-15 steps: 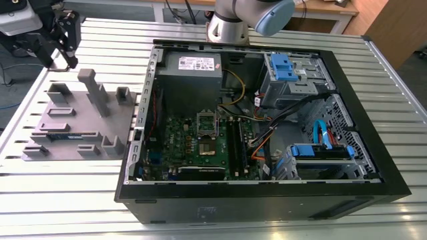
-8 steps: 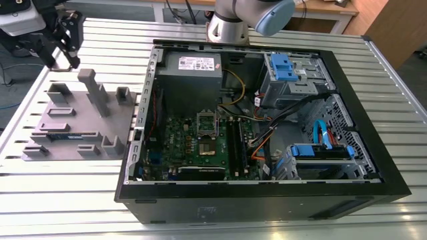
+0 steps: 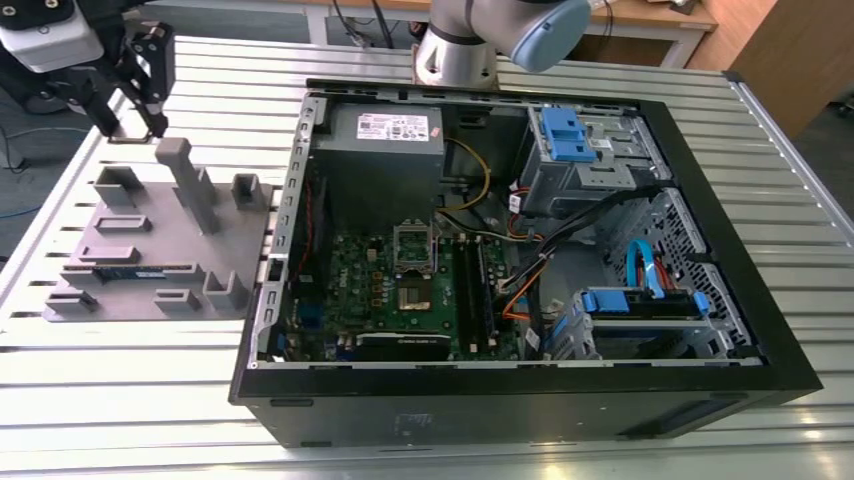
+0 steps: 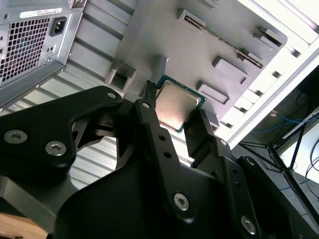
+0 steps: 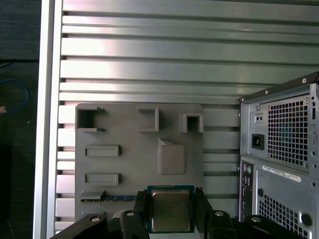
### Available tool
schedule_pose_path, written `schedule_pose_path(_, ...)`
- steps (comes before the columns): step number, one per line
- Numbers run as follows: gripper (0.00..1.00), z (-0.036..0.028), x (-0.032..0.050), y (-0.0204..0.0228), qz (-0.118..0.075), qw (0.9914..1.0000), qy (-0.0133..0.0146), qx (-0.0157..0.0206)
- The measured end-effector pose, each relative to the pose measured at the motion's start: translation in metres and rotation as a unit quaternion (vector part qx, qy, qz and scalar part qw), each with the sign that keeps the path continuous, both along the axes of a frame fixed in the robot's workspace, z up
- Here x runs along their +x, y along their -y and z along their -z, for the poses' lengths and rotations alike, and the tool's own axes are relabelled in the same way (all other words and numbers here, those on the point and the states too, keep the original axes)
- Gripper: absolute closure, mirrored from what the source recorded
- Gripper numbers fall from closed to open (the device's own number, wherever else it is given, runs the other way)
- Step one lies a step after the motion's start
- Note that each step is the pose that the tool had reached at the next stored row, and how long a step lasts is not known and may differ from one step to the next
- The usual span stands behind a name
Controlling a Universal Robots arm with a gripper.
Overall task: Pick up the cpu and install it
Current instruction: 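Pick up the cpu and move it towards the insertion slot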
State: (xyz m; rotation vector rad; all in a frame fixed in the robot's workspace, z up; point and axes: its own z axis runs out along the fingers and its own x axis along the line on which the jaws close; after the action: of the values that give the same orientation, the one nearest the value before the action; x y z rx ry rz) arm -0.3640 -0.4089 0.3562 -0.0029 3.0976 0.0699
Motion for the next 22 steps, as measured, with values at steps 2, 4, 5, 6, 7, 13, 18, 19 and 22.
schedule_pose_path(2, 0.53, 0.0000, 0.0028, 0.0000, 0.000, 1.00000, 0.0000, 0.0000)
schedule_pose_path(4, 0.53, 0.0000, 0.0065, 0.0000, 0.000, 1.00000, 0.0000, 0.0000)
schedule_pose_path(5, 0.53, 0.0001, 0.0084, 0.0000, 0.000, 1.00000, 0.0000, 0.0000)
schedule_pose_path(6, 0.53, 0.0001, 0.0104, 0.0000, 0.000, 1.00000, 0.0000, 0.0000)
schedule_pose_path(7, 0.53, 0.0000, 0.0126, 0.0000, 0.000, 1.00000, 0.0000, 0.0000)
schedule_pose_path(13, 0.53, 0.0001, 0.0252, 0.0000, 0.000, 1.00000, 0.0000, 0.0000)
schedule_pose_path(18, 0.53, 0.0002, 0.0356, 0.0000, 0.000, 1.00000, 0.0000, 0.0000)
schedule_pose_path(19, 0.53, 0.0002, 0.0378, 0.0000, 0.000, 1.00000, 0.0000, 0.0000)
schedule_pose_path(22, 0.53, 0.0002, 0.0439, 0.0000, 0.000, 1.00000, 0.0000, 0.0000)
